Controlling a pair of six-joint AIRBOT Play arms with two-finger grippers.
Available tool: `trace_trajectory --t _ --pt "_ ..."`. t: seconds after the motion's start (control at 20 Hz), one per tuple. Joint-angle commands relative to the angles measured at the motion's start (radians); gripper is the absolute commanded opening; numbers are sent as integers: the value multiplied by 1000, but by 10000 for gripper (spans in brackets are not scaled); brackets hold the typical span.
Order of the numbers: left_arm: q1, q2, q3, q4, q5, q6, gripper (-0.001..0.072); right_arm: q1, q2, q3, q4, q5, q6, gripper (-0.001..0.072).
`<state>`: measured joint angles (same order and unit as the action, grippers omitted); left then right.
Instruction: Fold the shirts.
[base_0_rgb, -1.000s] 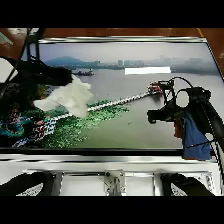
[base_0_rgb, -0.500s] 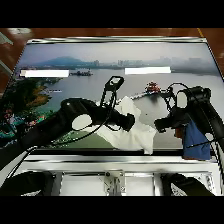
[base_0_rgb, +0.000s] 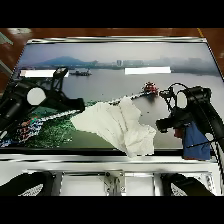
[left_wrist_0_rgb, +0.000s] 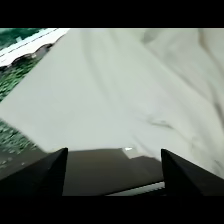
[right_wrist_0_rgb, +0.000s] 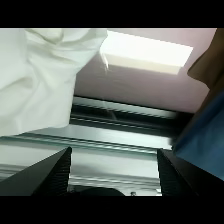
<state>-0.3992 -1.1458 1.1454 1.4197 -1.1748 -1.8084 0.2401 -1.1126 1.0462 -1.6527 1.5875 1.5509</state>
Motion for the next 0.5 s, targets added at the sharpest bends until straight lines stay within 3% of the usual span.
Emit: trace_trajectory --t 0.0,0.25,0.45 --pt "196 49 -218 -153 -25 108 632 0 1 0 70 -53 0 647" --pt "351 46 -457 -405 156 234 657 0 1 0 181 -95 0 647" --pt "399 -5 -521 -464 192 304 658 0 1 0 193 -112 0 648"
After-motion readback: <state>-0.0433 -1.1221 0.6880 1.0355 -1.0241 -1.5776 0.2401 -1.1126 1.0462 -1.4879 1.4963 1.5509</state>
